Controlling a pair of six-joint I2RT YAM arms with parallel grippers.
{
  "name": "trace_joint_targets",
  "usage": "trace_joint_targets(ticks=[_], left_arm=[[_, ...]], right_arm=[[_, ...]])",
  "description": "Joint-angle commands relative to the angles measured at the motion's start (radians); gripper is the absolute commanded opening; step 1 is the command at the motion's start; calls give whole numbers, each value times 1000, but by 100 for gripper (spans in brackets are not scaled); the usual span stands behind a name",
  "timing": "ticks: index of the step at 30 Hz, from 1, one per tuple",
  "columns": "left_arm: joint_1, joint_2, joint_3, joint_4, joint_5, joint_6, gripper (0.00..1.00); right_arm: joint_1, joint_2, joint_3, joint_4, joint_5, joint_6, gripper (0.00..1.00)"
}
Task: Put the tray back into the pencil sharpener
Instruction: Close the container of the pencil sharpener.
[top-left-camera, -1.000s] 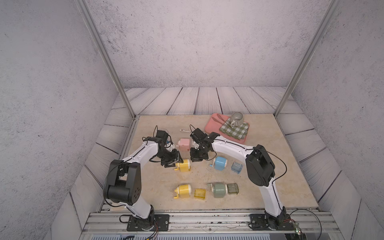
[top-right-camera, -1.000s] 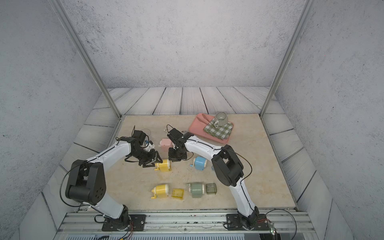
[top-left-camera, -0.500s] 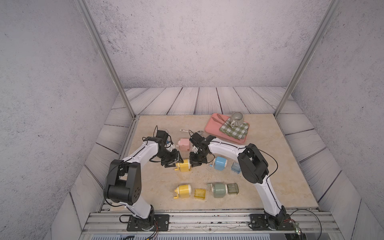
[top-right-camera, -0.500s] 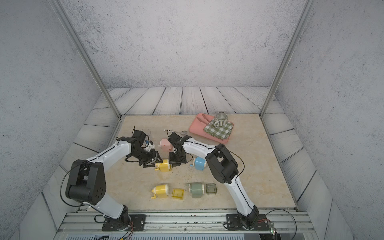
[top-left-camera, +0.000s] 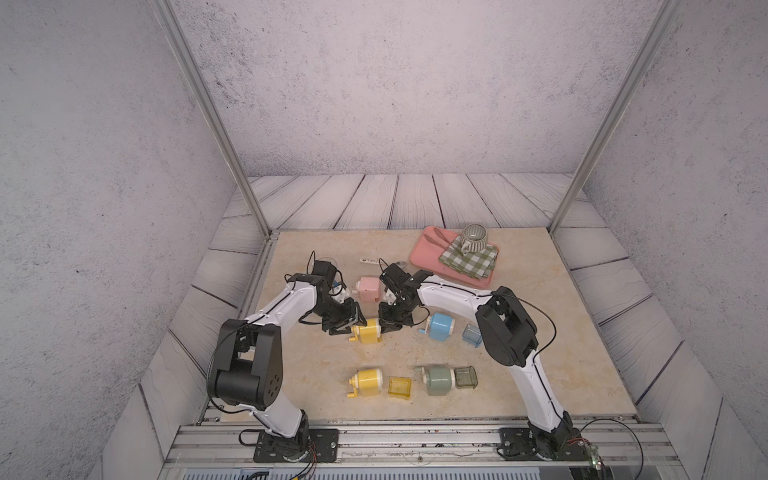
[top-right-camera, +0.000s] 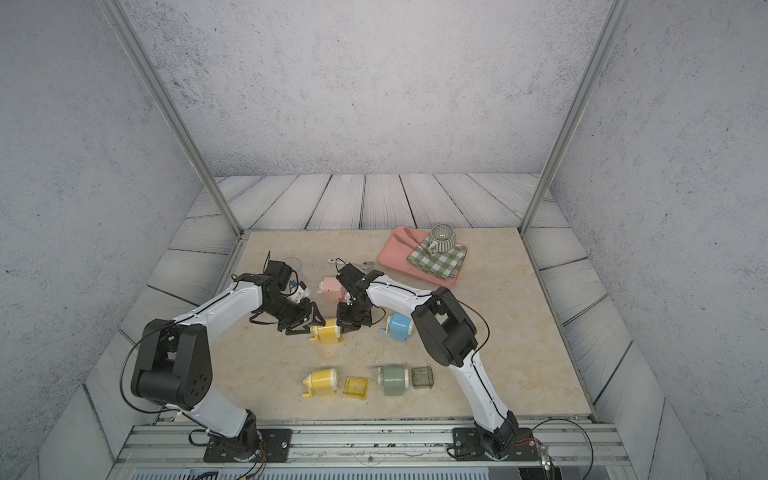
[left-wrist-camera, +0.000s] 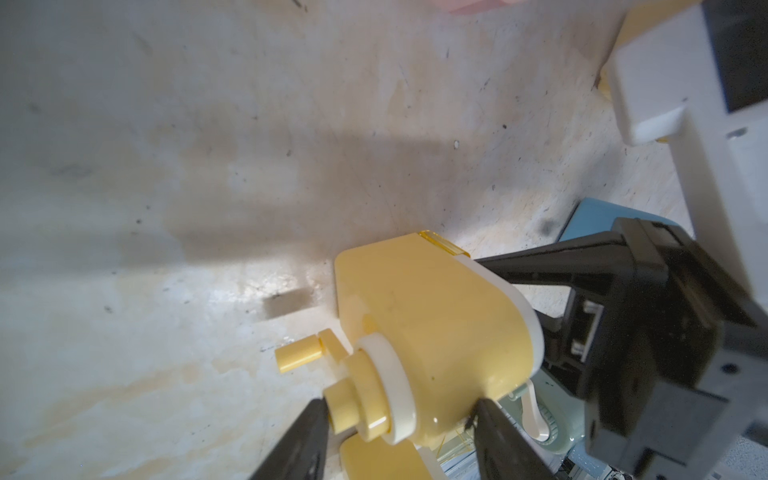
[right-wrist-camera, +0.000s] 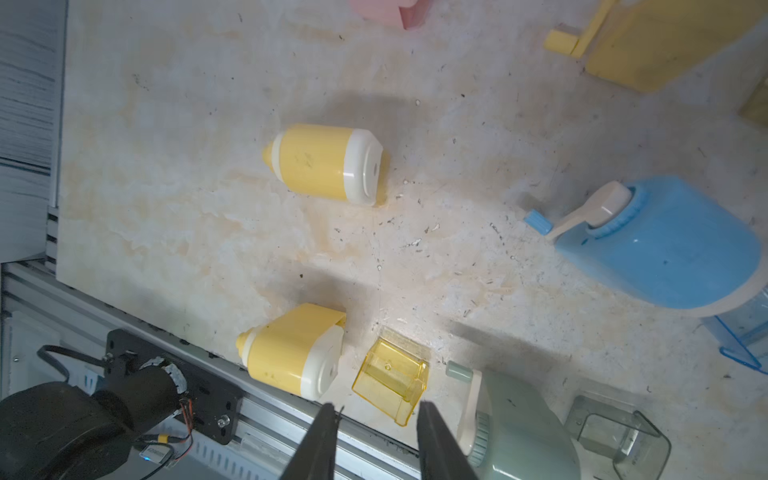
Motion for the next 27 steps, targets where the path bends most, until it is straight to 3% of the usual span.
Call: trace_joint_targets(ticks=[1, 27], left_arm=[[-8, 22, -9, -7, -6, 5, 59], [-8, 12, -33, 1, -3, 8, 58]], right_arm=[[0, 47, 17, -9, -58, 21, 0], [1, 52, -51, 167, -227, 83, 0]])
